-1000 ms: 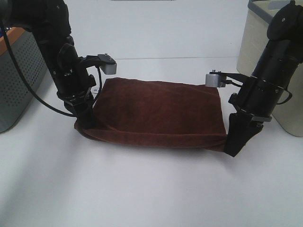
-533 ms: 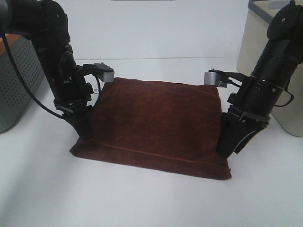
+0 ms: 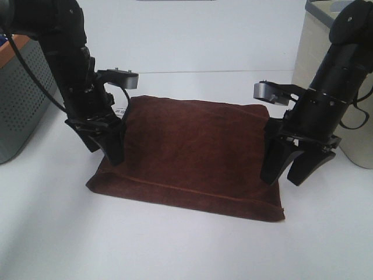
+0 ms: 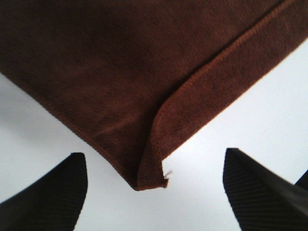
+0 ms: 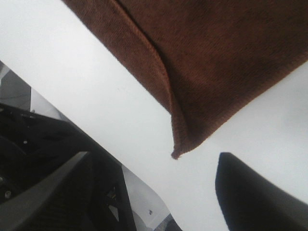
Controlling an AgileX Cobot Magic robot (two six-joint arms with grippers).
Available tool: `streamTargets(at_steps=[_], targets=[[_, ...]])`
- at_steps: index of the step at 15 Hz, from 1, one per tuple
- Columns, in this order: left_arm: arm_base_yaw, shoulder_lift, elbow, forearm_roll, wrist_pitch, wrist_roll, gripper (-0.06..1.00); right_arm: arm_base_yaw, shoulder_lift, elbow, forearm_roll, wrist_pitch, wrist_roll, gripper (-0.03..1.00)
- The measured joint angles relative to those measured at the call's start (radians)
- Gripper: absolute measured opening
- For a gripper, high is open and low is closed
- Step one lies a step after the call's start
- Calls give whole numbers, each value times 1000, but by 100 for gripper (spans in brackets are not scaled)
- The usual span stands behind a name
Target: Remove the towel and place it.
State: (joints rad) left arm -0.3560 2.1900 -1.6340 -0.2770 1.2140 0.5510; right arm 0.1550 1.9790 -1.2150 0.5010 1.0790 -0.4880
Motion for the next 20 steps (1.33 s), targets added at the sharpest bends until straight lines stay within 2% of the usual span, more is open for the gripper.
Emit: streamTargets(at_steps=[4,8,10,11,13,15,17,20], targets=[[0,-37,-100,11,-1,-126,74,0,-16,-172,-27,3,158,63],[0,-164,-139,-19,1,-145,74,0,-29,-378,1,2,262,63],[3,-207,-165,-19,1,-196,74,0,-43,-451,5,2,295,63],[3,-234,-185,-4,1,-254,74,0,-49,-503,3,4,343,63],[9,-277,-226,81,3,-339,74,0,-72,-584,-62,6,447,63],[27,-326,-243,168,3,-390,74,0,-121,-628,-178,7,517,63],[73,-362,-246,204,5,-411,74,-18,-180,-638,-287,8,582,63],[193,-390,-246,220,5,-420,74,-113,-243,-638,-307,9,614,63]])
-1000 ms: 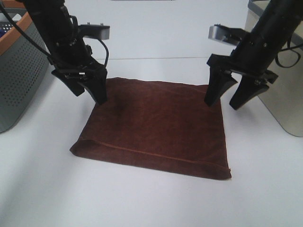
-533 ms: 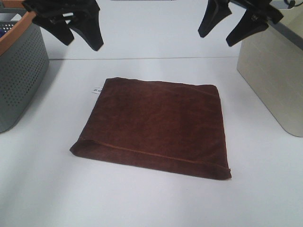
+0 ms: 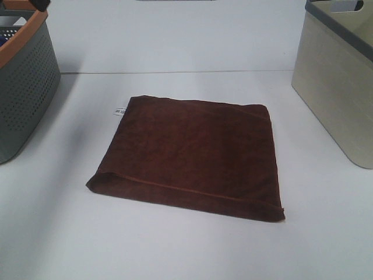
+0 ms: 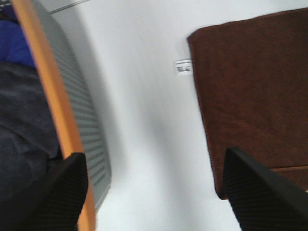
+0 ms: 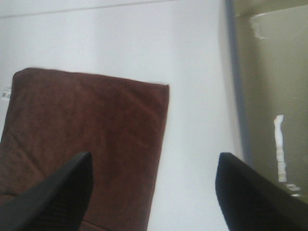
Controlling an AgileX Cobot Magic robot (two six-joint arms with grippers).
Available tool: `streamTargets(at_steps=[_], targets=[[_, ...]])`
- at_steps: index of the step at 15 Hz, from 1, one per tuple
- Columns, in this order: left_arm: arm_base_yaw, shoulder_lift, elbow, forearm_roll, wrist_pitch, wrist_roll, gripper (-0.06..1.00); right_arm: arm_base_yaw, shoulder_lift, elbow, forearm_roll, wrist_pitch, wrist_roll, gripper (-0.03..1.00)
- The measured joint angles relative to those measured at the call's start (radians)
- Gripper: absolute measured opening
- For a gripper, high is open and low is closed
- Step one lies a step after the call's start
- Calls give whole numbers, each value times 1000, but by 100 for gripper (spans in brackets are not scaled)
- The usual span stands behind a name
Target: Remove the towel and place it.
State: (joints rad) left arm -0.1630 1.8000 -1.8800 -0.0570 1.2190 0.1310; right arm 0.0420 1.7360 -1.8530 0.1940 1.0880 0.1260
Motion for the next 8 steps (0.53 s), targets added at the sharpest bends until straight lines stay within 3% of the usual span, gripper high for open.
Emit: streamTargets(at_steps=[1,2,4,8], targets=[[52,-24,13,8,0,1,74,-55,-17,0,-2,0,0,63],[171,-83,57,10,0,12,74,-150,-54,2,-15,0,-22,63],[294,-135,118,-10,0,16,74,-189,-121,63,-34,0,-51,63],[333,-274,284,-96,-1,48,74,-188,-356,383,-20,-1,-78,63]])
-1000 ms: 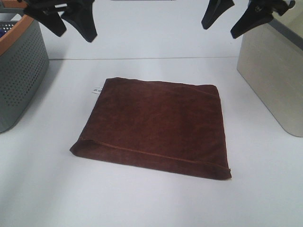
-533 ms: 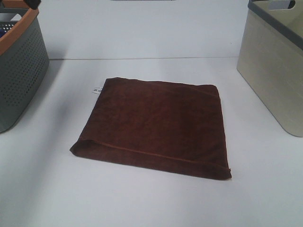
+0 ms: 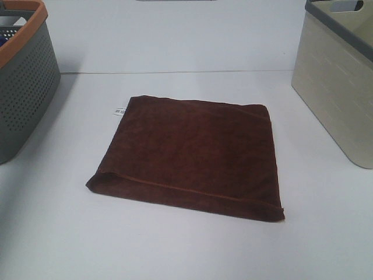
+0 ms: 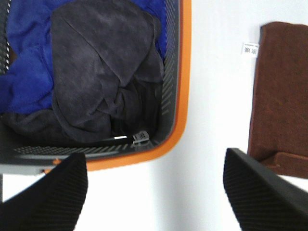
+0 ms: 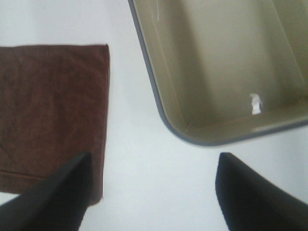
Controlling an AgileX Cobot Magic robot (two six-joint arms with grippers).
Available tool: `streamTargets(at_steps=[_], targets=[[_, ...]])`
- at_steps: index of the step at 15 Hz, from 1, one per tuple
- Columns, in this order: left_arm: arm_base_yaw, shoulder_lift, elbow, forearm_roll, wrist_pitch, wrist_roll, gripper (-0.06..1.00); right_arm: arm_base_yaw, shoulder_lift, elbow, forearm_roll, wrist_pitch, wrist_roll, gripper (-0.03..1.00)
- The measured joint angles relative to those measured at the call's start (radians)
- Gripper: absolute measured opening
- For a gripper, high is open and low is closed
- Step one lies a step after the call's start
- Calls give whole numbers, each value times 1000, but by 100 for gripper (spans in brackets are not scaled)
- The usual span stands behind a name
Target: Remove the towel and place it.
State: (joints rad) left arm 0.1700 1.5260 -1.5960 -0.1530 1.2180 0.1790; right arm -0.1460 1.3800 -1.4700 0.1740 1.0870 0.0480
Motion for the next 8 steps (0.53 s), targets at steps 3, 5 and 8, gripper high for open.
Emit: streamTargets(at_steps=[3,5,8], targets=[[0,-162,188,10,0,3,74,0,-258,263,-14,0,-13,63],[0,-269,305,37,3,3,74,0,-452,402,-14,1,-14,63],[0,-413,388,32,3,-18,74,0,-713,565,-48,2,-14,63]])
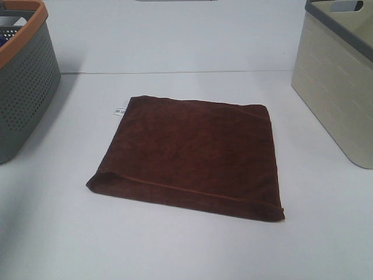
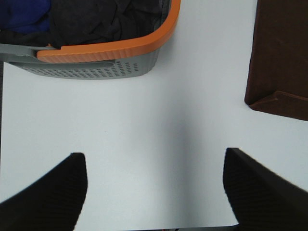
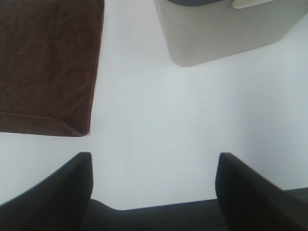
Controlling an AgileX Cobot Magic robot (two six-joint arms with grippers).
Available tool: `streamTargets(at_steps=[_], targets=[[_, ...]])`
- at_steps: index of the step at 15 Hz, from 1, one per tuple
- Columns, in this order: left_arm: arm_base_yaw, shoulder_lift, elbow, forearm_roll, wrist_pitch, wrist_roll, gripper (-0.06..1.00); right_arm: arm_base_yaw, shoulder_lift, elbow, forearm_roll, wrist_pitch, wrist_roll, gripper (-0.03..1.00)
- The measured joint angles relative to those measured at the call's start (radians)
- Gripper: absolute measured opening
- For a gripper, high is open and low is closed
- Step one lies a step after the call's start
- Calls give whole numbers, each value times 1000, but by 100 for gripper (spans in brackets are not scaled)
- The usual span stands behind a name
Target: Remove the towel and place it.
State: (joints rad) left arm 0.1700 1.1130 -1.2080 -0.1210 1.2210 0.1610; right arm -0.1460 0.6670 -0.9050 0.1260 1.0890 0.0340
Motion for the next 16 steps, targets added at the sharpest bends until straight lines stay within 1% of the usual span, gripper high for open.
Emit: streamTargets(at_steps=[2,4,6,7,8,9,11,13,14,16], targets=[[0,-75,3,-2,-2,-1,74,0,-115,71,-19,0,-1,63],[-24,-126,7,2,-21,-1,74,0,-184,120,-28,1,-7,63],[-89,-190,48,5,-42,-1,74,0,-232,174,-38,1,-18,63],[-102,-225,89,15,-51,-1,74,0,-238,192,-40,1,-24,63],[-105,-271,153,44,-56,-6,74,2,-244,207,-41,1,-28,63],[-105,-308,201,56,-57,-17,74,18,-246,218,-41,1,-34,63],[-105,-381,286,85,-65,-27,74,55,-249,230,-46,1,-85,63],[-105,-454,365,162,-109,-78,74,64,-271,234,-48,-3,-94,63],[-105,-499,400,180,-126,-100,74,65,-299,243,-50,-4,-95,63],[-105,-566,452,183,-145,-123,74,65,-368,267,-53,-5,-96,63]])
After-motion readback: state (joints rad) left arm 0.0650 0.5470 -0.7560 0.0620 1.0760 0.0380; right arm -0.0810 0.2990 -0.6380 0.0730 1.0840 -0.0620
